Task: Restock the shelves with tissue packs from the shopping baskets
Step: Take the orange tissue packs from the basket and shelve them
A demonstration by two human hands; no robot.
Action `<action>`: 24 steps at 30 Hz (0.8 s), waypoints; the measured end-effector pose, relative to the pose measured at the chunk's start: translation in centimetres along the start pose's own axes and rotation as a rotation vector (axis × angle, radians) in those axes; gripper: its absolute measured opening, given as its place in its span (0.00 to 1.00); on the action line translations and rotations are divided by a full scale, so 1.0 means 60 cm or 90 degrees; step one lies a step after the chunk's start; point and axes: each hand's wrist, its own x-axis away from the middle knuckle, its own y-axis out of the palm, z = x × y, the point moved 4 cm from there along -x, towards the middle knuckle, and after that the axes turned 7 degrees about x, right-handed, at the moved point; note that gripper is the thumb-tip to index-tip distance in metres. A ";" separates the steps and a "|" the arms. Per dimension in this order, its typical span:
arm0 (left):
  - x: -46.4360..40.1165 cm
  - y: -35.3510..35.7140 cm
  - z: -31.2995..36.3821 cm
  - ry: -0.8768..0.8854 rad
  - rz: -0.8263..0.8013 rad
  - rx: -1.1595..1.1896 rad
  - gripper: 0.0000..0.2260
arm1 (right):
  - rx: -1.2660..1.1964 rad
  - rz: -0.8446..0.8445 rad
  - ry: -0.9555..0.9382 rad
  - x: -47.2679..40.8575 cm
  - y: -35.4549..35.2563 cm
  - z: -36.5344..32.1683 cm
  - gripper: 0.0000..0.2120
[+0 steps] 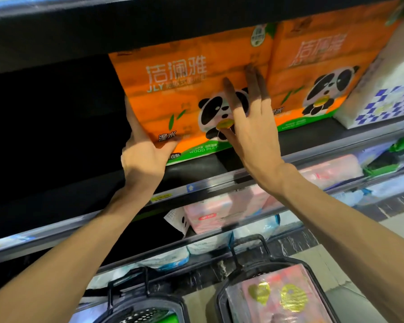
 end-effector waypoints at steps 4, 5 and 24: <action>0.002 0.021 0.017 0.001 0.004 0.016 0.51 | 0.026 0.018 -0.007 0.002 0.008 0.030 0.45; 0.003 0.022 0.020 0.005 0.000 0.020 0.51 | 0.028 0.022 -0.014 0.003 0.009 0.033 0.44; 0.082 -0.079 -0.028 0.049 -0.196 -0.017 0.43 | -0.013 -0.130 -0.069 0.089 -0.069 -0.006 0.40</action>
